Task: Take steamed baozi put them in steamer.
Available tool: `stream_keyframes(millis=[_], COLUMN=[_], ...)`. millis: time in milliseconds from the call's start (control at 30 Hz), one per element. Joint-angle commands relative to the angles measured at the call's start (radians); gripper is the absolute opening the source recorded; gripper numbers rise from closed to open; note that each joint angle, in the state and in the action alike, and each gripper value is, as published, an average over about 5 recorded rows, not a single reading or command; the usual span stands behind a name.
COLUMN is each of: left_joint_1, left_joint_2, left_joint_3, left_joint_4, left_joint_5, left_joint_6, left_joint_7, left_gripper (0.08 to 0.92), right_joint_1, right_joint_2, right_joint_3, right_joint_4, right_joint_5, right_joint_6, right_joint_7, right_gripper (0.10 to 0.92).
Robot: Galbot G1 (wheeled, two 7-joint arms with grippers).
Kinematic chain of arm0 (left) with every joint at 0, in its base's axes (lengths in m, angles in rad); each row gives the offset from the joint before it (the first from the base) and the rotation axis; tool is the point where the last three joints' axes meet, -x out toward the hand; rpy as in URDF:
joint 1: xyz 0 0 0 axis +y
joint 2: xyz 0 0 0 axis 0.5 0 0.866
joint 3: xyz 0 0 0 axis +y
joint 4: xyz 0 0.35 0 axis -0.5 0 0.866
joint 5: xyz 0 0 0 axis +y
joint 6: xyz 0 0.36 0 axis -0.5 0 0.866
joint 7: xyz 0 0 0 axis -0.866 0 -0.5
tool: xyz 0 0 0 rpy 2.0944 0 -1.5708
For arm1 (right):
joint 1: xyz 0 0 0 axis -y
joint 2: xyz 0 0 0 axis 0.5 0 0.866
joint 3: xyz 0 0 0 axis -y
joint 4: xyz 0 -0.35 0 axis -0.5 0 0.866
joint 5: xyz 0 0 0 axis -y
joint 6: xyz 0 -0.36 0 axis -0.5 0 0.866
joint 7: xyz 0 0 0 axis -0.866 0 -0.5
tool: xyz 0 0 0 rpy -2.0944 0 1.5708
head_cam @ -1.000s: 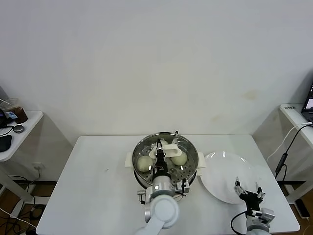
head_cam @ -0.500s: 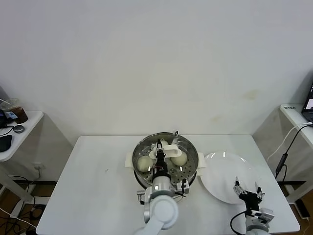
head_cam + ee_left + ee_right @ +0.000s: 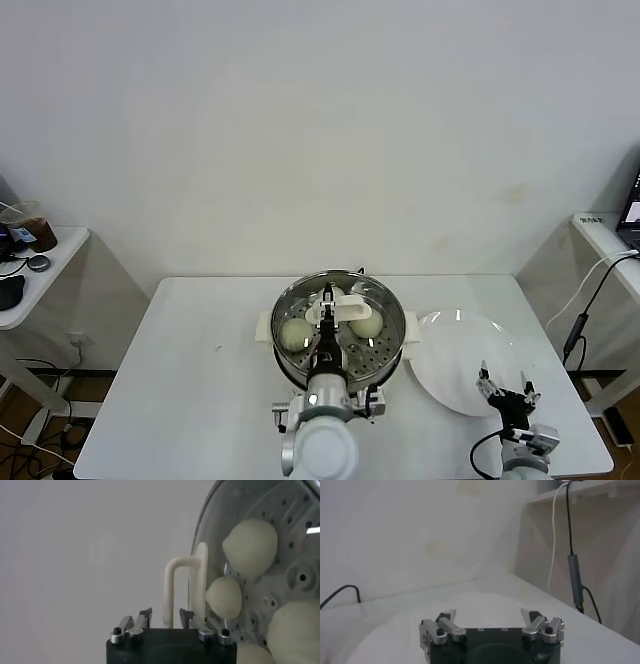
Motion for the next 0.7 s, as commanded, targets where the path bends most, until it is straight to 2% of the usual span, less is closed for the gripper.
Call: stream_keyframes(millis=[33,200,300,400,567,700], left_joint_1=[0.075,0.123,0.180,0.263,0.392,0.449], left_joint_2=[0.052,0.082,0.111,0.141,0.198,0.168], left_joint_3=[0.000,-0.033,-0.091,-0.211,-0.449,-0.622], left_joint_4=[-0.162,-0.282,-0.372,-0.459,-0.555,-0.534], left_joint_5=[-0.035,-0.089,-0.180,-0.352,-0.845,-1.073], left_joint_6=[-0.006,-0.015,-0.046,-0.094,-0.218,-0.351], left_joint_7=[0.027,0.009,-0.068,-0.169,-0.322,-0.371], left_gripper=[0.679,0.802,0.820,0.822,0.823,0.823], right_joint_1=[0.000,-0.008,-0.019,-0.033,-0.060,-0.105], right_joint_2=[0.000,-0.002,-0.003,-0.006,-0.018,-0.028], right_joint_3=[0.002,0.005,0.005,0.004,-0.004,-0.031], right_joint_4=[0.002,0.013,0.032,0.060,0.101,0.187], right_joint_5=[0.000,0.004,0.014,0.018,-0.031,-0.033], right_joint_6=[0.000,-0.012,-0.041,-0.047,0.014,-0.022], right_joint_7=[0.000,-0.003,-0.011,-0.034,-0.063,-0.093], right_gripper=[0.823,0.823,0.823,0.823,0.823,0.823])
